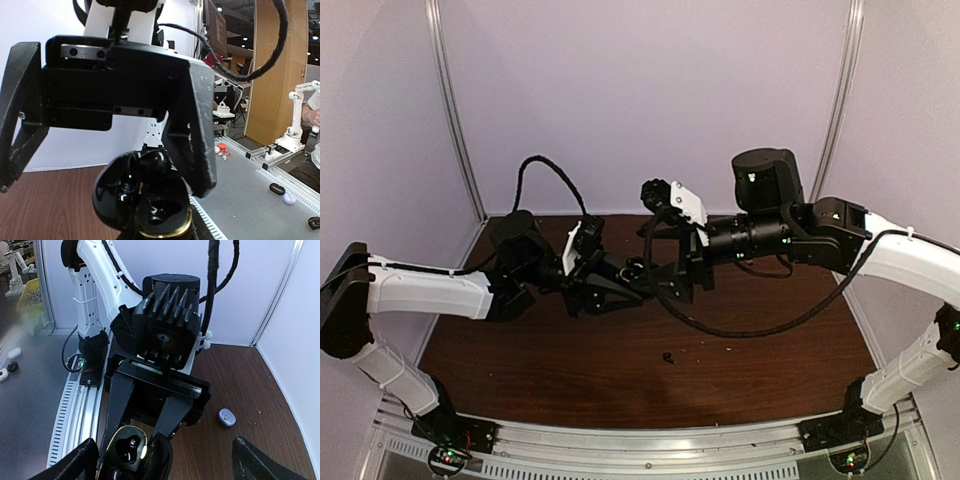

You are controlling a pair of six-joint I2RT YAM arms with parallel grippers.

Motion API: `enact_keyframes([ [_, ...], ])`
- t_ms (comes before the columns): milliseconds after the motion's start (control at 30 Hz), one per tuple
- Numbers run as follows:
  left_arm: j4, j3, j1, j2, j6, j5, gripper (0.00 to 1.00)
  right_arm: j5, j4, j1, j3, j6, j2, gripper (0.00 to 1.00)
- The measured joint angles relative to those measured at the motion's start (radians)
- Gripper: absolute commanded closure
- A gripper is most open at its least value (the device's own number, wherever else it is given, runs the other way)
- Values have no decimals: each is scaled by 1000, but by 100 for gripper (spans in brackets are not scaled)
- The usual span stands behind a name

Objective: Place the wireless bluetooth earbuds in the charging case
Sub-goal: Adjust the right earbud in the right side groove of the charging case.

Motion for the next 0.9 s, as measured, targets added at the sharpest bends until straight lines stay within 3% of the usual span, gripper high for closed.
enact_keyframes([
  [200, 98, -27, 33, -1, -72, -8, 100, -24, -4, 0, 1, -2, -20, 7],
  [567, 23, -66, 61, -131, -53, -198, 100, 18, -20, -5, 5, -5, -138, 13],
  [767, -142, -59, 61, -233, 39, -353, 100, 31, -61, -6, 13, -14, -130, 18],
  [900, -302, -10, 61, -233, 107, -383, 100, 43, -100, -6, 55, -41, -104, 34],
])
